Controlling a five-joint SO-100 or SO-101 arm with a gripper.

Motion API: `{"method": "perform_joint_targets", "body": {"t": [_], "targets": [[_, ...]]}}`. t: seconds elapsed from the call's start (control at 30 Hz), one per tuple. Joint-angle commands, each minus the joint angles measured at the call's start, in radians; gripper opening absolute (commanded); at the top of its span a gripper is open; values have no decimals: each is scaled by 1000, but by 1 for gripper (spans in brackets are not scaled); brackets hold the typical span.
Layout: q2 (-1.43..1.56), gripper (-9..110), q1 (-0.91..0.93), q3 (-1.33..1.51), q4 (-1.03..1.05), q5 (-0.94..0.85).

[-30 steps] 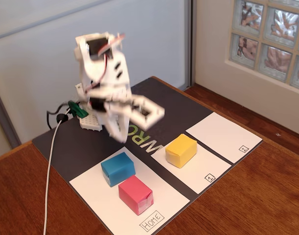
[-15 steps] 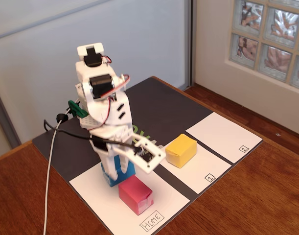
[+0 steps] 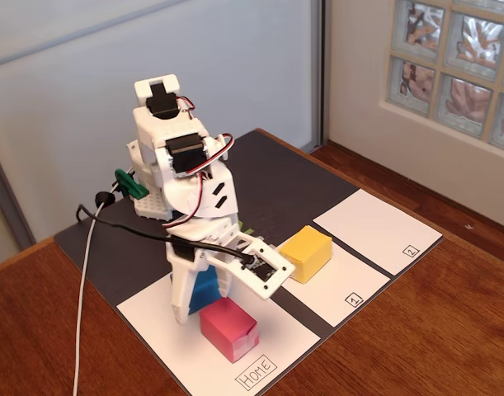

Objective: Move box red to zone 2

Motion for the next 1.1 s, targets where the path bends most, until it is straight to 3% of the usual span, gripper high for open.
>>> {"method": "perform_joint_targets", "body": {"t": [0.0,0.67,1.07], "targets": [[130,38,-12,170,-92,11],[132,36,-17,431,-325,6],[397,31,-58,394,-117,29]]}}
